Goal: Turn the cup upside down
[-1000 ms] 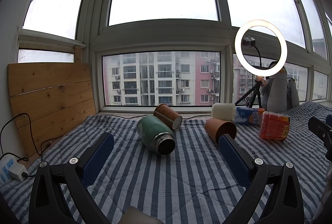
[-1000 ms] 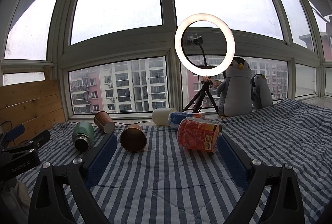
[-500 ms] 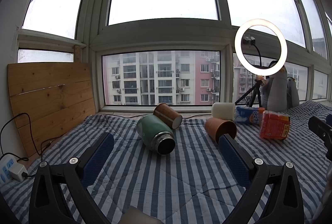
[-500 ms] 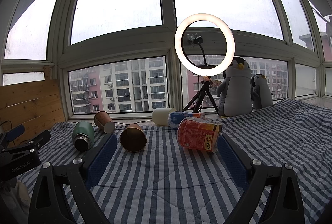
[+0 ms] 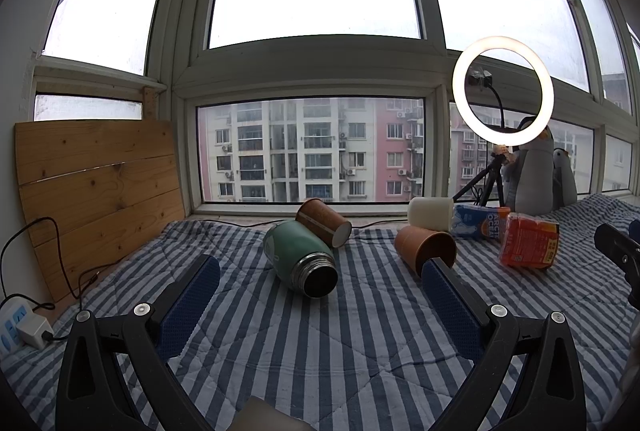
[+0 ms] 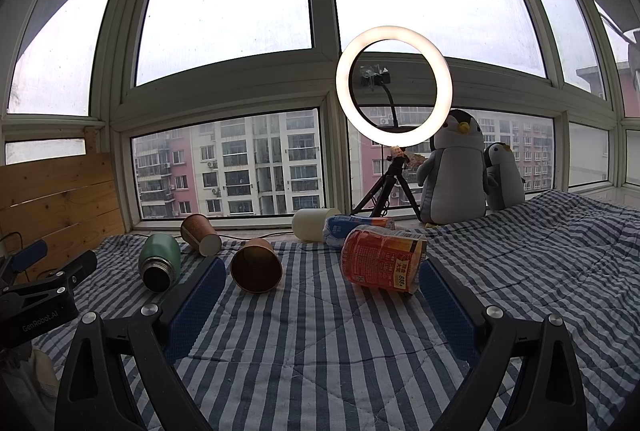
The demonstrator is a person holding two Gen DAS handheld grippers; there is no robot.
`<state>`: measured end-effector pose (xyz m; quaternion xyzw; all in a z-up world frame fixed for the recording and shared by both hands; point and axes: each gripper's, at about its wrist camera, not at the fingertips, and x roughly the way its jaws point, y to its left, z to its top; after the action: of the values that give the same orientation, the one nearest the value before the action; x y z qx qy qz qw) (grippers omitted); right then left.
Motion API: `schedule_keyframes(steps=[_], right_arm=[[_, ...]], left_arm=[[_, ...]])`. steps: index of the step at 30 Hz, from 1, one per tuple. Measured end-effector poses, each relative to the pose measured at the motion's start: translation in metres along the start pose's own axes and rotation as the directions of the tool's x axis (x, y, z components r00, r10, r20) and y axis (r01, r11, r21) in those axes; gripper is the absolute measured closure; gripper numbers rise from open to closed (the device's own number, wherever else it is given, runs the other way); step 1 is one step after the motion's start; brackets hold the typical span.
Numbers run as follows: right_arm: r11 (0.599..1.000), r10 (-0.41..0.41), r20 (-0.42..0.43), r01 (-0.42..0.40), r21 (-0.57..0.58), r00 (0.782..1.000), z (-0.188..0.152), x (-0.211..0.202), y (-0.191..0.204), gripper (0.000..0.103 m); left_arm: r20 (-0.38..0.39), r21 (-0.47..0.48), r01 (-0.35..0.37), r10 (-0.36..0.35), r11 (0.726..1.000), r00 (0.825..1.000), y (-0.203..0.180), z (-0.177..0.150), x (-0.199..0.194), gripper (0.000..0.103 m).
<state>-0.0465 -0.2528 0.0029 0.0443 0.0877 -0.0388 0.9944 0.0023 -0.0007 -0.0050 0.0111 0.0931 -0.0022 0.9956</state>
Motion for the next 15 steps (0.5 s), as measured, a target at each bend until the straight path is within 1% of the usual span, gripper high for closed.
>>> schedule_keyframes(steps=[15], right_arm=[[1.0, -0.004, 0.003, 0.004, -0.001, 1.0, -0.0001, -0.0005, 0.0, 0.007]], left_arm=[[-0.001, 0.0, 0.0, 0.0, 1.0, 1.0, -0.0001, 0.0001, 0.0002, 0.001]])
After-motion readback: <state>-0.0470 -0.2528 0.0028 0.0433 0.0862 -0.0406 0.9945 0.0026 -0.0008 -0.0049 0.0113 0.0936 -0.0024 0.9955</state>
